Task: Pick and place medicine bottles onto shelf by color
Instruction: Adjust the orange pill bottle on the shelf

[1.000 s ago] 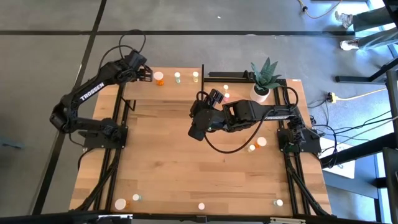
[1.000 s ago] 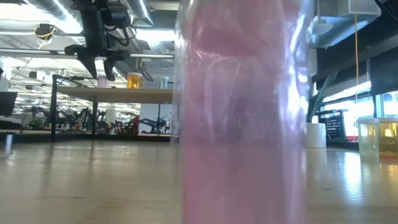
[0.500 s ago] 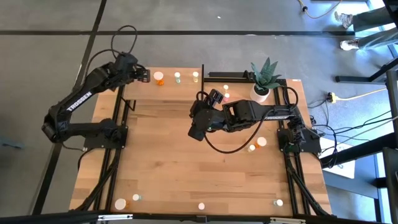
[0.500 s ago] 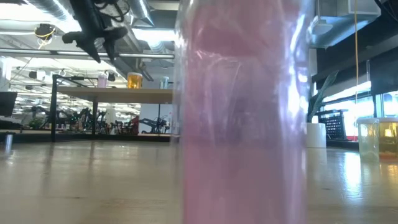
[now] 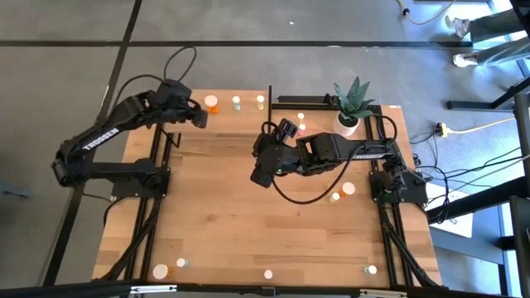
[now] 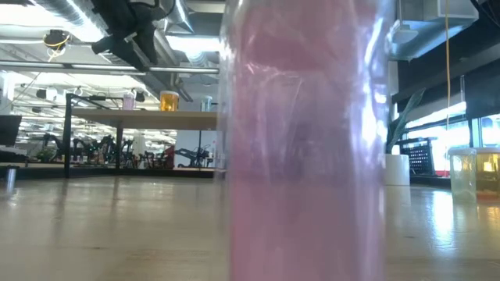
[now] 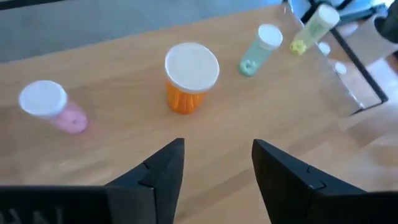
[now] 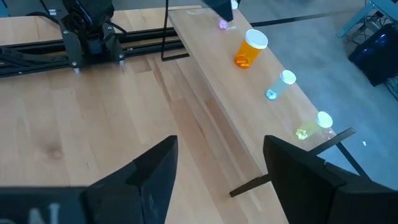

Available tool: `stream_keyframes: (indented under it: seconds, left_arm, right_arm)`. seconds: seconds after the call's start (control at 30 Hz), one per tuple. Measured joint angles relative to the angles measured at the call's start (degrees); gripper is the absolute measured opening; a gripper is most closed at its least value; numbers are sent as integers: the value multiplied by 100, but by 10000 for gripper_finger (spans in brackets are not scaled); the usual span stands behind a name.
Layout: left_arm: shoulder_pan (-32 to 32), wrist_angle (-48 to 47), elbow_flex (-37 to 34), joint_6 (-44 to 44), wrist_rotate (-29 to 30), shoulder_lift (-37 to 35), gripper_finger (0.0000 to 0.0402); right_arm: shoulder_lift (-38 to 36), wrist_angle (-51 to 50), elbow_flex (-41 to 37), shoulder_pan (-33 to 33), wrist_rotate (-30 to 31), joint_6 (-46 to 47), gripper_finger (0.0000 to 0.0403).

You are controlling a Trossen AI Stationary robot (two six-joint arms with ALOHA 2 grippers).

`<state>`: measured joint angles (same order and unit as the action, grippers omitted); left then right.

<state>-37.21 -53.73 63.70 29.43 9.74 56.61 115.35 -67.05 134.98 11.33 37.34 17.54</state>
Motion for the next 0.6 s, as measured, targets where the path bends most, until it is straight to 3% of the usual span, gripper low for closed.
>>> stream_keyframes:
  seconds: [0.6]
  left_arm:
    - [69, 262, 0, -878, 173, 968, 70]
  right_arm:
    - [0, -2, 0, 0, -2, 0, 237]
